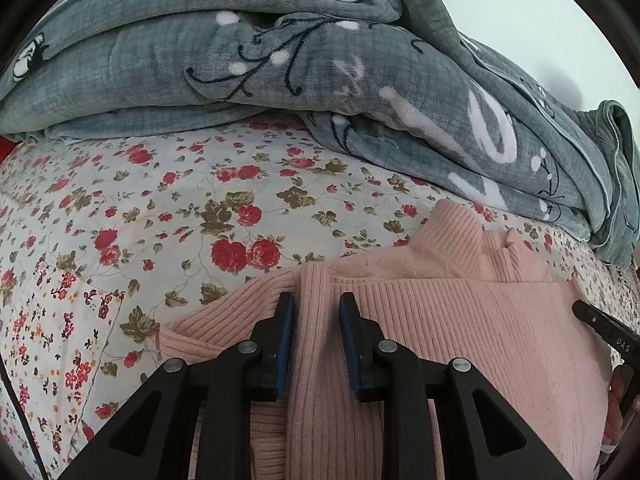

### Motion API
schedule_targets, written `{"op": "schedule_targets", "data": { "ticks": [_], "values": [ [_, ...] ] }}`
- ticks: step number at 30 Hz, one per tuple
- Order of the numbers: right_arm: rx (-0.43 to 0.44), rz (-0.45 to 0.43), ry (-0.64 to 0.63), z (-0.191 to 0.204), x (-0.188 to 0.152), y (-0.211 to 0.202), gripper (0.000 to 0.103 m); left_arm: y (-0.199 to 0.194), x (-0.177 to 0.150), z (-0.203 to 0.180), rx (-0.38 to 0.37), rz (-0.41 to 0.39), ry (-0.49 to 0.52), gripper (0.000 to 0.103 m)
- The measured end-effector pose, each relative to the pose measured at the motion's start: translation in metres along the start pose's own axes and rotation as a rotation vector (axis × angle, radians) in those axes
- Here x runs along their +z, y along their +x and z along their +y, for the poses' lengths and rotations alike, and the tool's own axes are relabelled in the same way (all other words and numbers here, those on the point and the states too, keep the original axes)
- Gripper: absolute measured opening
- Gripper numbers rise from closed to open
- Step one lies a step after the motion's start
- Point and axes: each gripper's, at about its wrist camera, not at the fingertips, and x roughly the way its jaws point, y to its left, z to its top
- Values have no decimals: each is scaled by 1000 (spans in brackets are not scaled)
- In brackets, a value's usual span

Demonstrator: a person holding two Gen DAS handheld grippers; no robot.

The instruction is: Fold small clothes

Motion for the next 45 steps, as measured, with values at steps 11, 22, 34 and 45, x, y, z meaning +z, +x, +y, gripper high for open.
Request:
{"op": "schedule_targets", "data": {
  "ticks": [11, 22, 34, 45],
  "values": [
    [-108, 2, -75, 14, -3, -24, 56, -10, -4, -8, -63, -9, 48, 62],
    [-7, -16, 55, -8, -54, -93, 80, -79, -27, 23, -175, -3, -72, 73],
    [23, 62, 126, -17, -64, -60, 84, -65, -74, 40, -173, 60, -165, 74],
    [137, 26, 85, -15, -54, -41, 39, -45, -61, 33, -234, 92, -142, 28]
  ]
}}
